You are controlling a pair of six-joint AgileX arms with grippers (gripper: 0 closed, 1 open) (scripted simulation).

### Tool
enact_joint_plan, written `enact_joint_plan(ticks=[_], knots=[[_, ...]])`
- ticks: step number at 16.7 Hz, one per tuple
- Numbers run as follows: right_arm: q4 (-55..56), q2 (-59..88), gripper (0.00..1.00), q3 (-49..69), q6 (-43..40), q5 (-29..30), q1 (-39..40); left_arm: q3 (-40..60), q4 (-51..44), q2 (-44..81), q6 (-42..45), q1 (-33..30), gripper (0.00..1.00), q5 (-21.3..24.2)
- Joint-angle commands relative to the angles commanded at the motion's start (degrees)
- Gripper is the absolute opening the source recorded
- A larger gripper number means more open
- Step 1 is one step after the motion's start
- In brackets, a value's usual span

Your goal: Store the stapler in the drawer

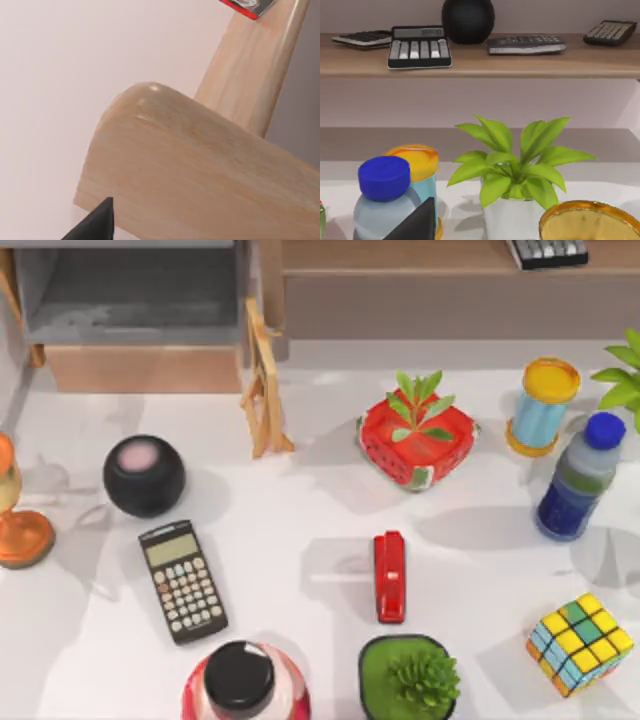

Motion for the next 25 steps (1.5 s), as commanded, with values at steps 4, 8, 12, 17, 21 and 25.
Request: enact_joint_plan(ticks=[4,8,12,17,21,25], knots=[[0.0,0.0,1.0,0.0,0.0,0.0,0.0,11.82,-27.29,5.0,-23.98,-15.63,1.0,-5.95],[0.0,0.0,1.0,0.0,0.0,0.0,0.0,21.56,-55.09,13.2,-50.18,-27.07,1.0,-15.61],[0.0,0.0,1.0,0.0,0.0,0.0,0.0,29.63,-79.55,20.81,-74.3,-35.18,1.0,-26.48],[0.0,0.0,1.0,0.0,0.0,0.0,0.0,36.43,-100.56,28.12,-95.73,-40.55,1.0,-38.41],[0.0,0.0,1.0,0.0,0.0,0.0,0.0,38.18,-106.98,30.76,-102.41,-41.83,1.0,-42.65],[0.0,0.0,1.0,0.0,0.0,0.0,0.0,38.2,-107.06,30.8,-102.49,-41.84,1.0,-42.7]])
